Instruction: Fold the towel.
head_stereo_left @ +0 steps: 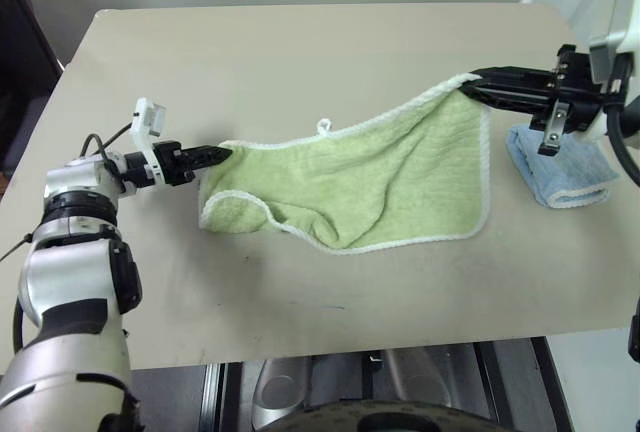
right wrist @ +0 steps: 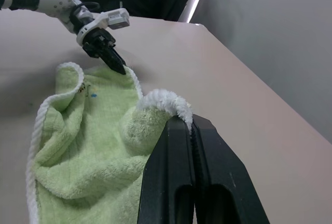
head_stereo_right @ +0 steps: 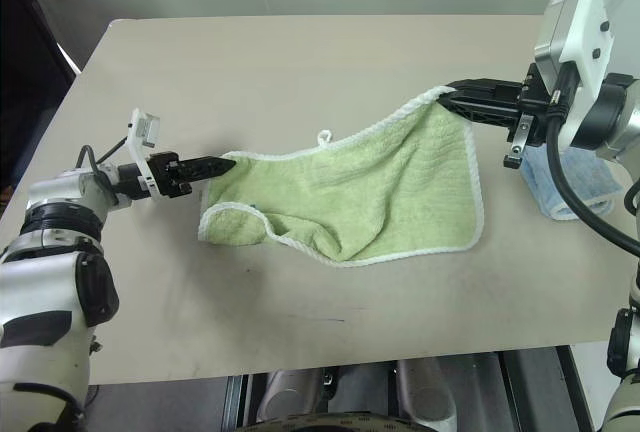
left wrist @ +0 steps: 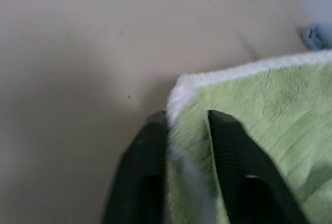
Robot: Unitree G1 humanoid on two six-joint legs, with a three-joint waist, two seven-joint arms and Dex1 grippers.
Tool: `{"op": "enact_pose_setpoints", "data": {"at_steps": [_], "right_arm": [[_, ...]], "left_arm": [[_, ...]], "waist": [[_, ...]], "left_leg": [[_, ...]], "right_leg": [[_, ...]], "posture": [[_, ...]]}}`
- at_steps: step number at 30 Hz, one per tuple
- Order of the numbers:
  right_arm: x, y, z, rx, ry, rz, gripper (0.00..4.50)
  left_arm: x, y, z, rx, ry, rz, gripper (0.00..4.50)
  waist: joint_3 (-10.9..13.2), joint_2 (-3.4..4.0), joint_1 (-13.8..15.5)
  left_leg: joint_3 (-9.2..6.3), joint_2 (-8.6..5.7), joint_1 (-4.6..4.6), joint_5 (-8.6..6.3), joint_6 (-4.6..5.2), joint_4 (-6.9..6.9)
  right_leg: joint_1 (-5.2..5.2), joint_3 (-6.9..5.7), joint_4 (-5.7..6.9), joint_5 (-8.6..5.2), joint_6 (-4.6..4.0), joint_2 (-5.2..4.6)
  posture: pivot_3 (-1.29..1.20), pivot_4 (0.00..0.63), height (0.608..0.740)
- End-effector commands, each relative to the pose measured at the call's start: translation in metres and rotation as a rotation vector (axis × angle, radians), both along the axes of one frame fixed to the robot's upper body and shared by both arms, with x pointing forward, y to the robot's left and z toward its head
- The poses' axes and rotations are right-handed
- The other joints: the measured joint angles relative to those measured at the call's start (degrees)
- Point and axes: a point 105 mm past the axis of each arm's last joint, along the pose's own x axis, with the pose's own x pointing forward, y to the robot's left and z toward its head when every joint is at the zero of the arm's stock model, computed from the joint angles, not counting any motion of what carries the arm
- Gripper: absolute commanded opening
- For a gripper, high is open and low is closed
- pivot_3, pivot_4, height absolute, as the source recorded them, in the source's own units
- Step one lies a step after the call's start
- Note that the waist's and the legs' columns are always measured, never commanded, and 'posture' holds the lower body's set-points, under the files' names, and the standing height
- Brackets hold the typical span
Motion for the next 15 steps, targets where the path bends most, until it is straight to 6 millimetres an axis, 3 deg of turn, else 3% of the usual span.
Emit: {"op": "enact_pose_setpoints", "data": {"at_steps": [1, 9, 15], "right_arm": [[-0.003, -0.001, 0.009, -0.015, -0.059, -0.002, 0.00], [-0.001, -0.006, 0.008, -0.026, -0.056, -0.017, 0.00], [0.012, -0.027, 0.015, -0.006, -0.073, -0.111, 0.00]], "left_arm": [[-0.002, 0.006, 0.010, 0.038, -0.052, -0.018, 0.34], [0.005, 0.005, 0.018, 0.034, -0.133, 0.003, 0.34], [0.027, 0.008, 0.053, 0.030, -0.351, 0.137, 0.34]], "waist": [[0.0, 0.00, 0.0], [0.0, 0.00, 0.0], [0.0, -0.02, 0.1]], "left_leg": [[0.00, 0.00, 0.00, 0.00, 0.01, 0.00], [0.00, 0.00, -0.01, -0.02, 0.05, 0.02], [-0.01, -0.01, -0.03, 0.00, 0.08, 0.04]], "right_leg": [[0.00, 0.00, 0.00, 0.00, 0.00, 0.00], [0.01, 0.00, 0.00, 0.02, 0.04, 0.00], [0.02, 0.00, 0.00, 0.06, 0.10, -0.01]], "posture": [[0.00, 0.150, 0.703], [0.00, 0.150, 0.703], [0.00, 0.150, 0.703]]}}
